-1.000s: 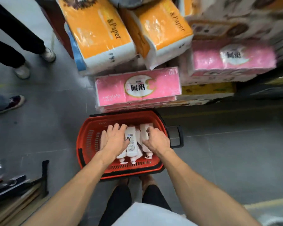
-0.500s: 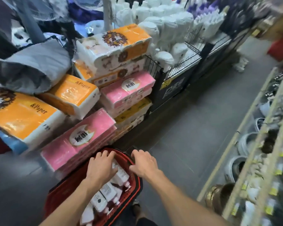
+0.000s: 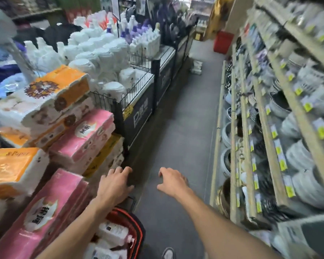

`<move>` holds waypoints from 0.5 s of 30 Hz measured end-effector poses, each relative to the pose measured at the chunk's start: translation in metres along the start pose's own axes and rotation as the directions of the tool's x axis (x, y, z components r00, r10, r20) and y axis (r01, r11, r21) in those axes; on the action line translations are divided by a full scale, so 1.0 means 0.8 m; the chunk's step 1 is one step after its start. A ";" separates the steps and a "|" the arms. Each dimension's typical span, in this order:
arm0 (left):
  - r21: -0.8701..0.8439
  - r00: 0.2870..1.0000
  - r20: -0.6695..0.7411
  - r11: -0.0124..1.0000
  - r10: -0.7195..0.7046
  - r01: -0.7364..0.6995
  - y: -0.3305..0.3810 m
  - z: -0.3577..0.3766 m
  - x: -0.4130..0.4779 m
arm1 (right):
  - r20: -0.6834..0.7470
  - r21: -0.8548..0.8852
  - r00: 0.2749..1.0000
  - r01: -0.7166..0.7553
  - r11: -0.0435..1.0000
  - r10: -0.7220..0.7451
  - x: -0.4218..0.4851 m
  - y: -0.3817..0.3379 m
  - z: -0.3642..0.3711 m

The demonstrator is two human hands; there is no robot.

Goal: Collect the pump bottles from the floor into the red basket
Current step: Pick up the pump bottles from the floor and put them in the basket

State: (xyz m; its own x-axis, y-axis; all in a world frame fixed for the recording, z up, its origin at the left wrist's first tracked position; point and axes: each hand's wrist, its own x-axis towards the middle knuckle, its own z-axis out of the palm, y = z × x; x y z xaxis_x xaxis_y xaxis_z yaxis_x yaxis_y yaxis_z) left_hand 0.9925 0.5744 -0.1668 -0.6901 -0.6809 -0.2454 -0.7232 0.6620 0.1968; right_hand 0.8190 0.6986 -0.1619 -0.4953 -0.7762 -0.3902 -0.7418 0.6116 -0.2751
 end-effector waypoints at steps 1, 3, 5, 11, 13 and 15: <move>0.007 1.000 0.002 1.000 0.027 -0.027 0.017 -0.006 0.011 | -0.017 0.020 0.999 -0.031 0.999 0.031 0.002 0.017 -0.013; 0.025 0.997 -0.001 0.997 0.075 -0.075 0.052 -0.015 0.033 | -0.044 0.060 0.995 -0.084 0.995 0.087 0.005 0.049 -0.037; 0.023 0.994 -0.004 0.994 0.111 -0.110 0.084 -0.020 0.055 | -0.072 0.085 0.989 -0.120 0.989 0.127 0.008 0.078 -0.059; 0.048 0.982 0.024 0.981 0.187 -0.188 0.162 -0.018 0.117 | -0.147 0.120 0.967 -0.194 0.974 0.210 0.022 0.158 -0.094; 0.066 0.981 0.018 0.978 0.195 -0.196 0.176 -0.012 0.138 | -0.154 0.121 0.962 -0.210 0.970 0.227 0.033 0.184 -0.094; 0.102 0.977 0.020 0.972 0.213 -0.214 0.189 -0.011 0.163 | -0.166 0.121 0.956 -0.224 0.967 0.242 0.049 0.208 -0.100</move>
State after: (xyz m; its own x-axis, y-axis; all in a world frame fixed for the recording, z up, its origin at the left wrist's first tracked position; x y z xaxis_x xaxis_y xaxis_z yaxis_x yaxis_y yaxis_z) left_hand 0.7931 0.5829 -0.1607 -0.8276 -0.5177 -0.2169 -0.5520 0.8208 0.1470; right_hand 0.6400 0.7574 -0.1527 -0.7280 -0.6193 -0.2942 -0.5514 0.7839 -0.2854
